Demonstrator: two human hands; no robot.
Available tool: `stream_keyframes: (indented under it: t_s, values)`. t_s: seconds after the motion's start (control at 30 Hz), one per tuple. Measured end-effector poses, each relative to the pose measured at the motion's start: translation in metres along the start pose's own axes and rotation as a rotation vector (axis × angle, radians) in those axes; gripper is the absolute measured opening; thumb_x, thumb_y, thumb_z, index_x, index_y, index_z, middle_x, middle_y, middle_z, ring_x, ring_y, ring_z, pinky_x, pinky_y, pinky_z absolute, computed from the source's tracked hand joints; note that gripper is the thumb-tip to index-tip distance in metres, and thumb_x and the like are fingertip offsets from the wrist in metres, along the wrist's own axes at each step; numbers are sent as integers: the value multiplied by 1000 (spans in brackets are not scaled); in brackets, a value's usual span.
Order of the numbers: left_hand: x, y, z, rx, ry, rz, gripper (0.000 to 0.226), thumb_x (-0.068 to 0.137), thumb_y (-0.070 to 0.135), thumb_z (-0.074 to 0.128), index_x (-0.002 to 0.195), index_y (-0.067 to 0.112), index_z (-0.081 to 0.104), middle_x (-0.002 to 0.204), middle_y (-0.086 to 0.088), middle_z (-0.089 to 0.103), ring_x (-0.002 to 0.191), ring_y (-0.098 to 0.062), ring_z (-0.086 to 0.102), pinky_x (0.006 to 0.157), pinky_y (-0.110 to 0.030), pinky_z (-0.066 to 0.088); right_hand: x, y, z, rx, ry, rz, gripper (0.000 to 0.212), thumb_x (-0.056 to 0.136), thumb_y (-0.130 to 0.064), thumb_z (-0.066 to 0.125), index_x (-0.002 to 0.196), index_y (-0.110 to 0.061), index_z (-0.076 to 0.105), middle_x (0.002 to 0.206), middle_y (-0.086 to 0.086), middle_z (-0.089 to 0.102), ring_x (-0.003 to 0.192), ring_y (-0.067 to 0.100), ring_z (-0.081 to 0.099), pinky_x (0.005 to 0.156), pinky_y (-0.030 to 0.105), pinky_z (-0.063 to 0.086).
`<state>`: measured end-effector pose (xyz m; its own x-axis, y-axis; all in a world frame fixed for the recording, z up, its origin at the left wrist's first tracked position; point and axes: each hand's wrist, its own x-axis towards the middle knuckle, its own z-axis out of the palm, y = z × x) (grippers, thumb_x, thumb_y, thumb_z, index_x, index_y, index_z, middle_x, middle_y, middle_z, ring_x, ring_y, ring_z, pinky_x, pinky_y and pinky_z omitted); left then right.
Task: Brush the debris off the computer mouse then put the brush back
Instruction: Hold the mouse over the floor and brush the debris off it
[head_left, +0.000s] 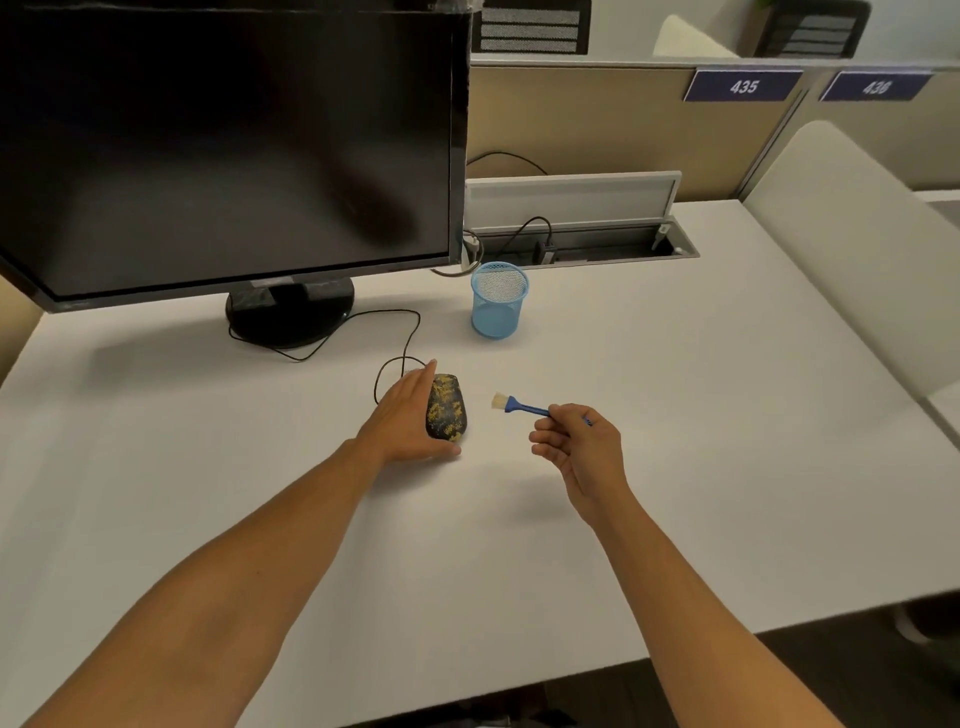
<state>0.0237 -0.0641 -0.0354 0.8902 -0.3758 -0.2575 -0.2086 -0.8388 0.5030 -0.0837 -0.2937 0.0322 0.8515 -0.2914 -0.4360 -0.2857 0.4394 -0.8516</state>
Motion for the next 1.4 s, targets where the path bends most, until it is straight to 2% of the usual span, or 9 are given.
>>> stream_keyframes:
  t_s: [0.3,0.47,0.8,0.97,1.3,1.4]
  values:
    - [5,1,0,-46,-19,14,140,58,60,87,157,33,-8,165,-4,12,151,-25,15,119,-42,23,-4,2,-11,2,-15,-18,6,99,-8,61,96,-5,65,71,10,72,61,21,70,58,26,58]
    - [4,2,0,-82,25,21,136,57,54,89,156,34,-2,159,-5,22,145,-26,27,115,-42,31,-4,2,-15,14,-26,-20,5,99,-7,62,96,-5,66,73,12,72,62,22,70,58,27,58]
    - [-16,8,8,-227,94,7,135,54,48,94,156,32,6,155,-1,26,141,-23,30,116,-42,35,-9,7,-26,12,-60,-1,5,98,-6,62,95,-5,66,73,12,72,63,23,71,58,27,58]
    - [-35,15,16,-271,104,19,129,56,49,92,154,33,10,154,2,24,140,-18,30,112,-34,36,-10,7,-32,7,-104,17,6,98,-7,64,96,-4,68,73,12,71,63,23,71,58,27,58]
    - [-81,44,33,-279,166,9,126,56,49,90,154,30,12,154,5,24,139,-17,32,110,-34,42,-19,13,-51,-21,-205,38,7,97,-8,65,97,-4,71,77,14,73,66,24,72,59,27,58]
    - [-98,52,39,-264,201,8,126,56,49,90,154,29,12,153,6,24,139,-14,31,109,-30,39,-24,14,-58,-25,-223,59,8,96,-8,66,97,-2,70,77,14,73,67,25,73,59,28,59]
